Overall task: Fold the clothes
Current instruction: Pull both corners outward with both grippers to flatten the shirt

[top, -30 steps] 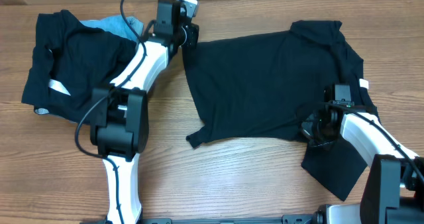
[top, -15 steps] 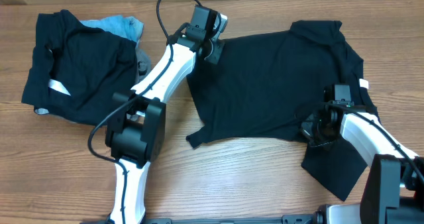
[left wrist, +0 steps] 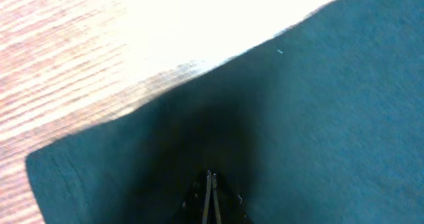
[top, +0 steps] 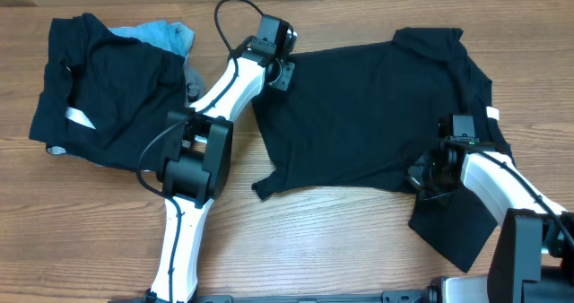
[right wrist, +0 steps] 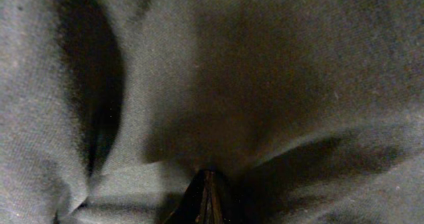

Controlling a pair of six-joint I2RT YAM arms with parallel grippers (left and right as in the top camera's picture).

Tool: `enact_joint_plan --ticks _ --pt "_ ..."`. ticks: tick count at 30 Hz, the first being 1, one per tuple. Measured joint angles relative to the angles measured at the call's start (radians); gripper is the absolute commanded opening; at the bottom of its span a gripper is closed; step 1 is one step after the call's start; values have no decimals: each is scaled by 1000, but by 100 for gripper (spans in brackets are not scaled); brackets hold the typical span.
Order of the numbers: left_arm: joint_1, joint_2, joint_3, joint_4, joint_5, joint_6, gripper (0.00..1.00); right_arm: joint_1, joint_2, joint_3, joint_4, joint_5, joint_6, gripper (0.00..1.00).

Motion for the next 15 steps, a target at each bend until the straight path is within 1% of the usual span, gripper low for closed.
enact_joint_plan --ticks 5,10,12,13,15 --pt "39 48 62 43 -16 18 4 0 0 2 -26 3 0 4" --pt "80 70 75 104 -22 32 4 0 3 11 -66 26 -1 4" --pt "87 73 75 122 -26 43 4 -2 16 31 -128 64 -3 4" --pt "87 75 75 132 -31 51 4 -6 30 50 -189 100 -3 4" --pt "87 78 75 146 -39 60 4 -9 42 61 -227 134 -3 4"
